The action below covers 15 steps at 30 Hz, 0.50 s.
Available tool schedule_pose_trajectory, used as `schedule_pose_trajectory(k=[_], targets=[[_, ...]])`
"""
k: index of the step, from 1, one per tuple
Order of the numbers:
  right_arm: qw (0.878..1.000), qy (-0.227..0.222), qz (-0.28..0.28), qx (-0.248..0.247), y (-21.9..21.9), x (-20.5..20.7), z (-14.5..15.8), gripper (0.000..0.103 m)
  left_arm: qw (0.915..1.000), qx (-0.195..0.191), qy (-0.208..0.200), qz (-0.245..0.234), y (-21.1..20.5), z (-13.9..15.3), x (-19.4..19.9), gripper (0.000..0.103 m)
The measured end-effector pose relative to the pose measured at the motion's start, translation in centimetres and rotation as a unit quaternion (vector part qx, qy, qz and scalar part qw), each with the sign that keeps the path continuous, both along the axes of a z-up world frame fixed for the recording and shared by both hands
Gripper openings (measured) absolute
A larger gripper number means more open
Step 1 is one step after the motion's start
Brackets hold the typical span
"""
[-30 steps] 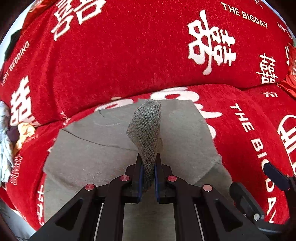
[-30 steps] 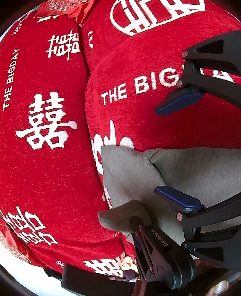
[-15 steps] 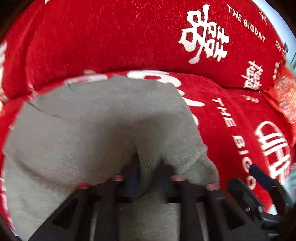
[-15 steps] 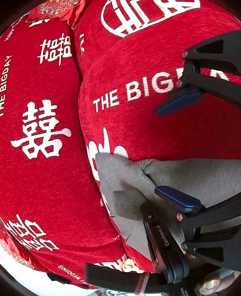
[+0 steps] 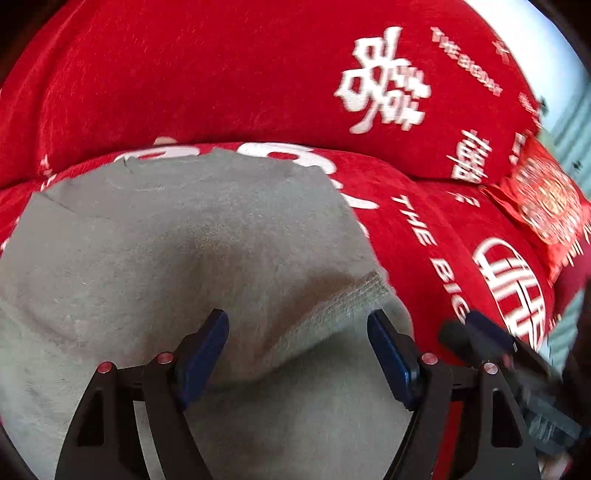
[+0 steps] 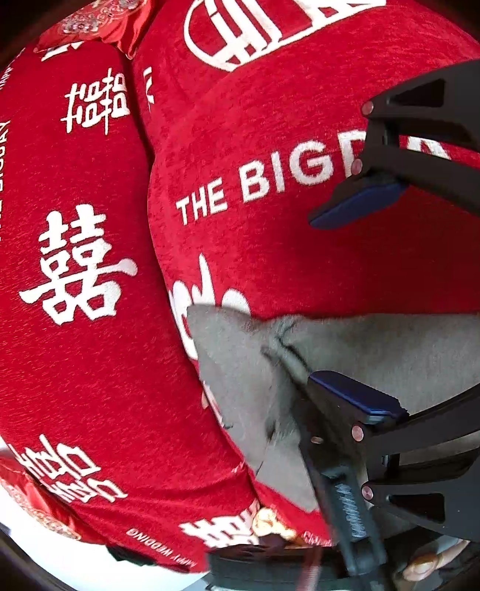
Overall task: Fold small clothes
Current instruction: 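Release the sleeve and flatten the folded sweater with both grippers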
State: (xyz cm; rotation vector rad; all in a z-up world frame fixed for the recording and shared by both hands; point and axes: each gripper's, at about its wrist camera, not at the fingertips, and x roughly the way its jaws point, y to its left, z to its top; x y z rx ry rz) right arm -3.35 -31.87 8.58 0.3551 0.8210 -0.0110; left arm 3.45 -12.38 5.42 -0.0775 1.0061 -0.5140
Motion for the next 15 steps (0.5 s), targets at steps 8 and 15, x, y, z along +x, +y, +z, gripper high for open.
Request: schedule_pose_trajectory(k=[8,15], targets=[[0.999,-0.017,0.033,0.002,3.5,2.0,1.5,0.082,0.9977,0.031,-0.015,0.058,6.2,-0.4,0.3,0.078],[0.993,-0.013,0.115,-0.024,9.4,3.8,1.2,0.082,0.9843,0.132,-0.012,0.116,8.6,-3.3,2.1,0.078]])
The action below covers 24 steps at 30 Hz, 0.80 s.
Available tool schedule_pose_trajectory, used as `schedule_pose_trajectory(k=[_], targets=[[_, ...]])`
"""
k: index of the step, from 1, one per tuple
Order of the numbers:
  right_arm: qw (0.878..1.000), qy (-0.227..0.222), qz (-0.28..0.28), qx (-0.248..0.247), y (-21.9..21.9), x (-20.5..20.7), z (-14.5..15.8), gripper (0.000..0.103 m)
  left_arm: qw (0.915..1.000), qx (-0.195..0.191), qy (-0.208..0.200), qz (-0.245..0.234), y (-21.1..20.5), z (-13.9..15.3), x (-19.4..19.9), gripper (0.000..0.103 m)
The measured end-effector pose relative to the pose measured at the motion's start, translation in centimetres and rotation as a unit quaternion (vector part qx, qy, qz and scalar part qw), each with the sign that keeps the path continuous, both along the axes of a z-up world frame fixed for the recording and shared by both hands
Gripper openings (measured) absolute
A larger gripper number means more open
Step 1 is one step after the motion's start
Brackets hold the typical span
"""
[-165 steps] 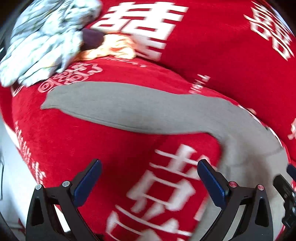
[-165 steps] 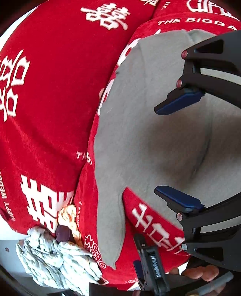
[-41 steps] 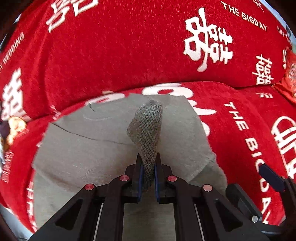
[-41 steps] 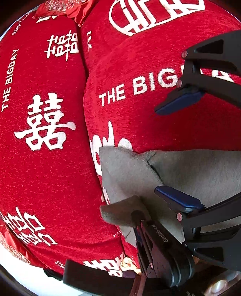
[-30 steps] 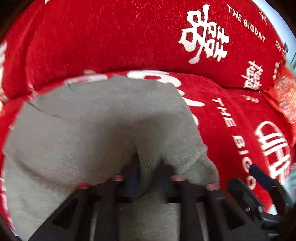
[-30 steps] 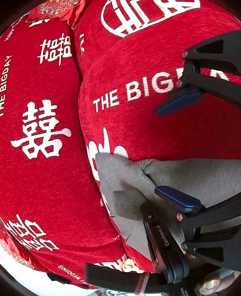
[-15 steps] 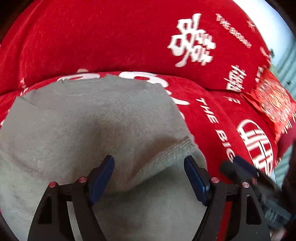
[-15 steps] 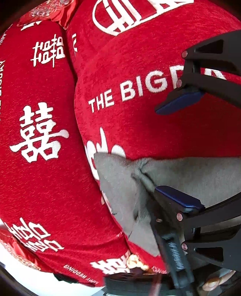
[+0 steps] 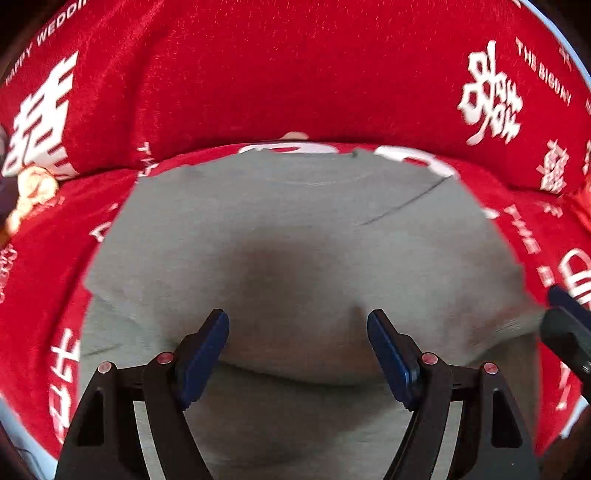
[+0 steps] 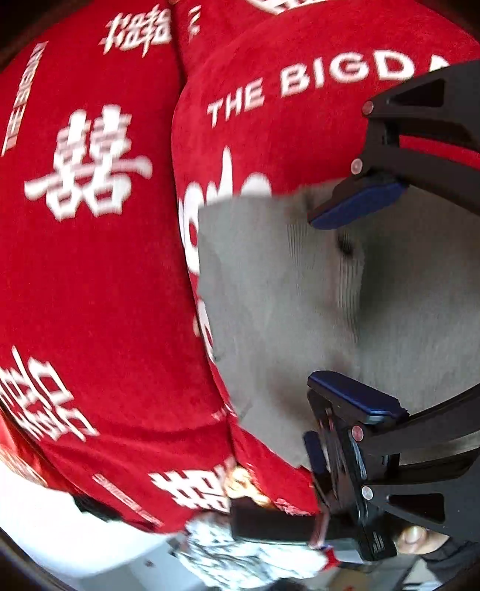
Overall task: Fold small clothes
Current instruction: 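Release the sleeve and flatten the folded sweater with both grippers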
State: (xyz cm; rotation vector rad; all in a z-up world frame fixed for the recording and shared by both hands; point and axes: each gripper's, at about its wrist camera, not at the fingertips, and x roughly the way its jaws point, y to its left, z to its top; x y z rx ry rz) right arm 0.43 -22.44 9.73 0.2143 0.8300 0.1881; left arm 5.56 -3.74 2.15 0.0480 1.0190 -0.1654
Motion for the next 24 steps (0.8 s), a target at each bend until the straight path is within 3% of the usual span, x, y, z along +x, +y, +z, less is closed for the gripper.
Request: schedule_pose_trajectory(k=[4,8,13,19,24], targets=[[0.999,0.026,0.015,-0.015,1.0,0.6,-1.7,0.082,1.0000,0.009,-0.001,-0.001,0.6,-1.1,-0.1,0.078],[0.996,0.078,-0.031,-0.030,-1.1,0.7,-4.3,0.082,0.9999,0.010,-0.008,-0.007,0.6,-1.2,-0.2,0.078],[0.996,0.062,-0.039,-0.044,-1.8,-0.8,-3.3,0.082,0.9998,0.012,-0.014,-0.010,0.6,-1.0,-0.5,0.078],[0.997,0.013,-0.019,-0.071,1.1,-0.7,-0.8,0.082,0.9996,0.014,-0.022,-0.011,1.0,-0.6,-1.4,0.078],[0.996,0.052,-0.005,-0.073,2.9,0.7,-3.0,0.082,0.9998,0.006,-0.019,-0.005,1.9,-1.0,-1.5,0.078]])
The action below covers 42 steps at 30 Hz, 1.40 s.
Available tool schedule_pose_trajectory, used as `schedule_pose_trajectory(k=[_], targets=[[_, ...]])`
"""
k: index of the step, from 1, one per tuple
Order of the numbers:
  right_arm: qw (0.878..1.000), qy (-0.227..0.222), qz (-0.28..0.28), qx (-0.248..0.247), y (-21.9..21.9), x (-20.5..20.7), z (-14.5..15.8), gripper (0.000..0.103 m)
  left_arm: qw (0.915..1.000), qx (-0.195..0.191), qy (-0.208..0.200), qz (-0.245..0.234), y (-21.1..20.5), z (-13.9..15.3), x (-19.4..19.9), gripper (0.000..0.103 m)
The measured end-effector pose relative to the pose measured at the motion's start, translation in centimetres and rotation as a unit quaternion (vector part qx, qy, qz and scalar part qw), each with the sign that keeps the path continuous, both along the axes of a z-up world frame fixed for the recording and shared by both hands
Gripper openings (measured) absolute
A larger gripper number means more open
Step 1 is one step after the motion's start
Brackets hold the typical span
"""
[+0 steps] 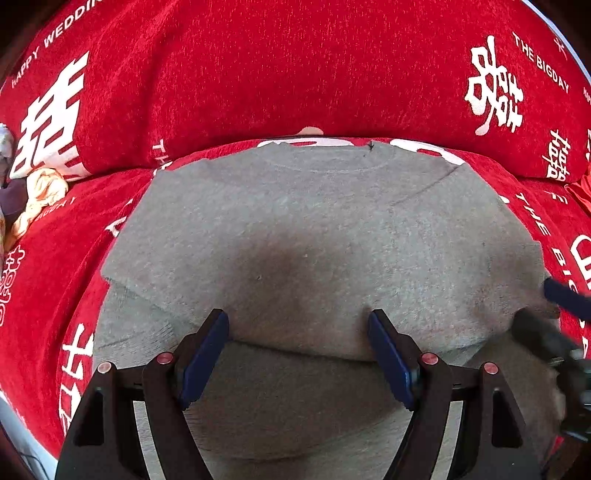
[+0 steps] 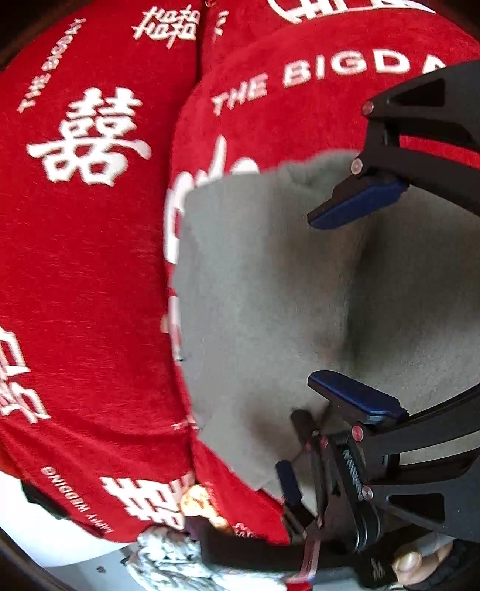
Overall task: Fold small clothes
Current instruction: 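Release the sleeve and flatten the folded sweater with both grippers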
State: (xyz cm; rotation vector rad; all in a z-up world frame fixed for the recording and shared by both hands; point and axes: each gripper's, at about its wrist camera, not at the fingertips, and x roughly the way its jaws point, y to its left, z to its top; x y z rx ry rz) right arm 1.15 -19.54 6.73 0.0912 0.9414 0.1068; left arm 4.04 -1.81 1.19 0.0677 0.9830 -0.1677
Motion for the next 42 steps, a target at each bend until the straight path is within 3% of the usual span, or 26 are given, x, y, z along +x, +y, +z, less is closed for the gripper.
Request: schedule_pose_trajectory(k=[2,4,8,11,16,19,21,23,27,31,34,36,39,41,42], targets=[[1.000,0.020,-0.010,-0.001,-0.4,0.0,-1.4,0.081,1.0000,0.003,-0.003,-0.005,0.2,-0.1,-0.2,0.080],[1.000,0.003,-0.001,-0.013,-0.4,-0.7,-1.7,0.082,0.9999,0.010,-0.007,0.001,0.5,-0.2,-0.3,0.090],[0.998,0.013,0.011,-0.063,0.4,-1.6,-1.3,0.082,0.9999,-0.009,0.002,0.005,1.6,-0.1,-0.2,0.090],[0.999,-0.006,0.001,-0.037,-0.6,-1.9,0.4,0.082,0.9999,0.000,-0.012,0.011,2.5,0.7,0.7,0.090],[0.999,-0.008,-0.011,-0.032,-0.6,1.8,1.8,0.082,0.9993,-0.003,0.015,0.035,4.5,0.9,5.8,0.090],[0.999,0.040,-0.010,-0.016,-0.6,5.2,-0.1,0.082,0.9968,-0.023,0.059,0.048,5.6,-0.6,9.0,0.090],[0.997,0.065,-0.018,-0.033,-0.8,6.8,-1.9,0.082,0.9939,-0.027,0.089,0.059,6.4,-2.1,10.9,0.091],[0.996,0.050,-0.018,-0.065,-0.9,7.6,-2.6,0.082,0.9955,-0.021,0.078,0.049,6.6,-2.4,11.9,0.096],[0.997,0.050,-0.024,-0.054,-1.4,8.1,-2.8,0.083,0.9966,-0.005,0.076,0.032,6.4,-2.6,12.4,0.101],[0.998,0.017,-0.008,-0.056,-0.3,4.4,-0.7,0.084,0.9980,0.011,0.052,0.034,6.8,-1.2,9.1,0.101],[0.998,-0.009,0.042,-0.050,1.6,0.0,0.0,0.084,0.9995,-0.007,0.031,0.000,6.1,-0.2,3.4,0.101],[0.995,-0.017,0.074,-0.061,3.4,-2.5,-0.3,0.084,0.9992,-0.008,0.027,-0.029,5.0,-0.3,-0.5,0.101],[0.988,-0.011,0.122,-0.092,5.5,-5.4,-1.8,0.084,0.9980,0.026,0.009,-0.058,3.5,-1.1,-5.2,0.101],[0.985,-0.001,0.127,-0.118,5.8,-7.2,-3.4,0.084,0.9969,0.050,-0.018,-0.058,3.4,-1.5,-7.5,0.101],[0.986,-0.020,0.123,-0.108,5.4,-8.4,-3.3,0.084,0.9968,0.051,-0.026,-0.056,3.7,-1.6,-8.5,0.101]])
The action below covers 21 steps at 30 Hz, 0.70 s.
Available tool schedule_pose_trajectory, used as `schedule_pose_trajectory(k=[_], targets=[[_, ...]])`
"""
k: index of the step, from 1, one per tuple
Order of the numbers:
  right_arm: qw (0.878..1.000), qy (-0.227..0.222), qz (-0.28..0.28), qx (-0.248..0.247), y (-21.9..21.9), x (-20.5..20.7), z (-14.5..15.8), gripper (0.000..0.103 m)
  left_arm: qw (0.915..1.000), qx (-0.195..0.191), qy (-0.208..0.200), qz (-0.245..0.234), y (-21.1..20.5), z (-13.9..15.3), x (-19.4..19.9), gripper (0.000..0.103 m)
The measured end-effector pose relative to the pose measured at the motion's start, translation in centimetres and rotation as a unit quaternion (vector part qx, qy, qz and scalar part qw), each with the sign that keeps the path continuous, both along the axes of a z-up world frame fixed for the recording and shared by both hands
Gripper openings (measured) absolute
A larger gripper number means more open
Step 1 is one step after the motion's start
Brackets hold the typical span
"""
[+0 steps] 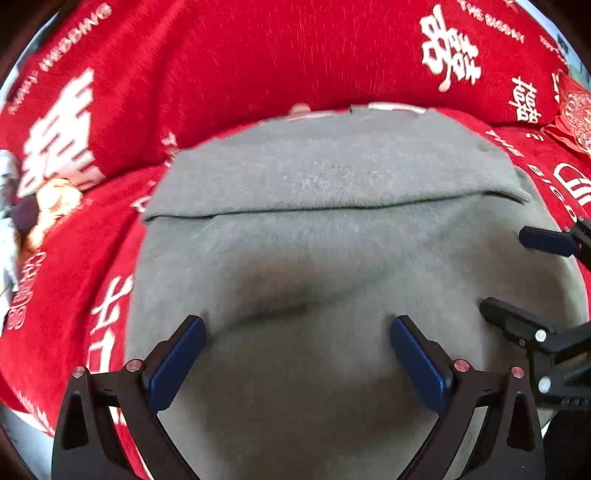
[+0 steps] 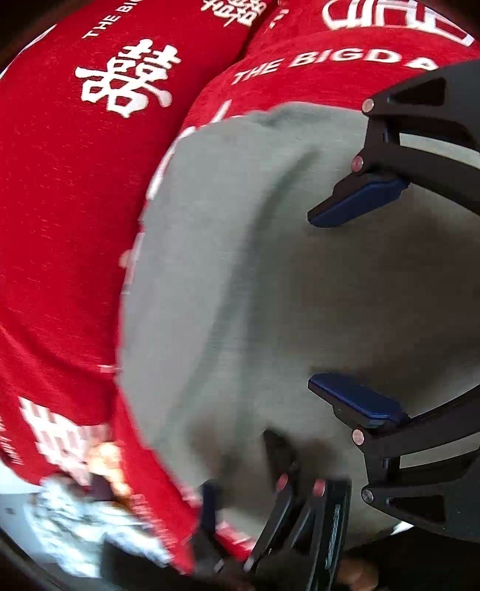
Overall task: Fold small clothes
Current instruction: 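Release the sleeve and flatten the folded sweater with both grippers, then move the left gripper to the sweater hem and grasp it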
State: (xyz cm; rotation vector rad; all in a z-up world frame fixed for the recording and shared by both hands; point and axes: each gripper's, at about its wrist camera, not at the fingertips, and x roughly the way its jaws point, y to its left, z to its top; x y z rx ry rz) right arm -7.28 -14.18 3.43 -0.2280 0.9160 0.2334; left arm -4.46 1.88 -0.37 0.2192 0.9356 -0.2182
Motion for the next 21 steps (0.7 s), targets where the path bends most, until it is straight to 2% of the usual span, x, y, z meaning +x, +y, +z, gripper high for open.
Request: schedule_pose_trajectory(k=[2,9,13,15,17,19,21], targets=[[1.000,-0.004,-0.004,0.009,-0.9,-1.9,0.0,0.084,0.9999,-0.005,0.004,0.009,1.0,-0.1,-1.2,0.101],[1.000,-0.025,0.013,-0.013,-3.4,-7.7,-0.4,0.085,0.9978,-0.047,0.024,0.039,4.3,-1.4,-4.5,0.102],[0.999,-0.019,0.019,-0.034,-4.3,-9.8,-0.7,0.086,0.9979,-0.038,0.031,0.042,5.0,-1.3,-5.9,0.102],[0.997,-0.021,0.025,-0.067,-4.2,-10.7,-0.7,0.086,0.9986,0.005,0.023,0.047,5.1,-1.1,-6.7,0.102],[0.995,-0.032,0.026,-0.090,-3.1,-11.6,0.0,0.086,0.9994,-0.006,0.015,0.029,5.3,-0.8,-7.6,0.102],[0.992,-0.059,0.066,-0.088,-1.4,-12.5,0.8,0.086,0.9995,-0.016,0.015,0.024,5.0,-0.8,-7.8,0.102],[0.986,-0.073,0.106,-0.103,1.0,-12.6,0.6,0.086,0.9995,-0.003,0.017,0.028,4.1,-1.5,-7.5,0.102]])
